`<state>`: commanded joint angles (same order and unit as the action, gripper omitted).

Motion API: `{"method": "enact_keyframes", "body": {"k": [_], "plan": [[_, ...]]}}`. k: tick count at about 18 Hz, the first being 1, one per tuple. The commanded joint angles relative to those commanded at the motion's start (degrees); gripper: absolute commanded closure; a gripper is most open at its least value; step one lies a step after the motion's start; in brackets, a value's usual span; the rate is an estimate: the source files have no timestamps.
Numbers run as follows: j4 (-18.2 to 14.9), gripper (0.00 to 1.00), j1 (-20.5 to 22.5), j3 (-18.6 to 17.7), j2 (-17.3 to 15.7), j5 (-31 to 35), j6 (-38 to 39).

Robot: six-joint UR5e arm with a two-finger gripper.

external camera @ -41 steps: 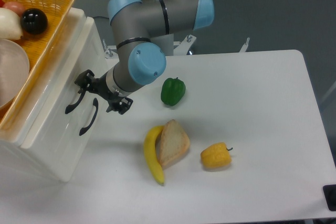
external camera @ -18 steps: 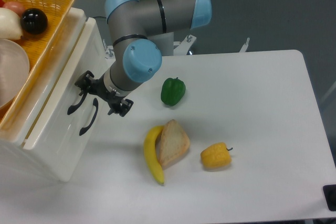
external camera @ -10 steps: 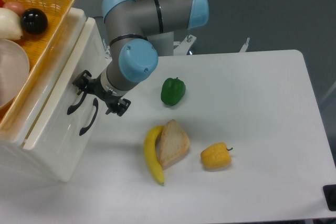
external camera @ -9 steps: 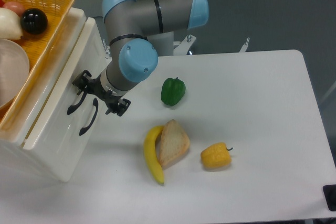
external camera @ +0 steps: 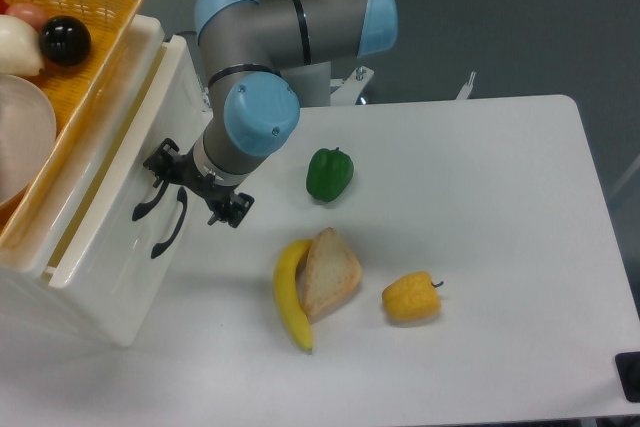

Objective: Slide open the top drawer
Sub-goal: 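Pull the handle outward to start sliding the top drawer open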

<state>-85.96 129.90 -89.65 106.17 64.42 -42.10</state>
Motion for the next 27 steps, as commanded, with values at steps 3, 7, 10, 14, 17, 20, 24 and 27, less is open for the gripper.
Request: {"method": "enact_keyframes", "body": {"k": [3,7,10,14,17,20,24,27], "plan": [[0.1,0.0,0.1,0.1,-0.1,0.9,0.0],[0.1,0.0,0.2,0.9,-0.1,1.1,-0.2],[0.1,0.0,0.5,1.7,-0.1,1.2,-0.2],[2.1,0.0,0.5,1.8,-0.2,2.5,-0.2],[2.8,0.0,0.5,1.6,-0.1,5.5,0.4],[2.8,0.0,0.5,1.5,-0.2,5.6,0.4],[2.9,0.0,0.5,1.5,-0.4,5.6,0.4],[2.9,0.0,0.6,1.6,-0.4,5.6,0.4]]}}
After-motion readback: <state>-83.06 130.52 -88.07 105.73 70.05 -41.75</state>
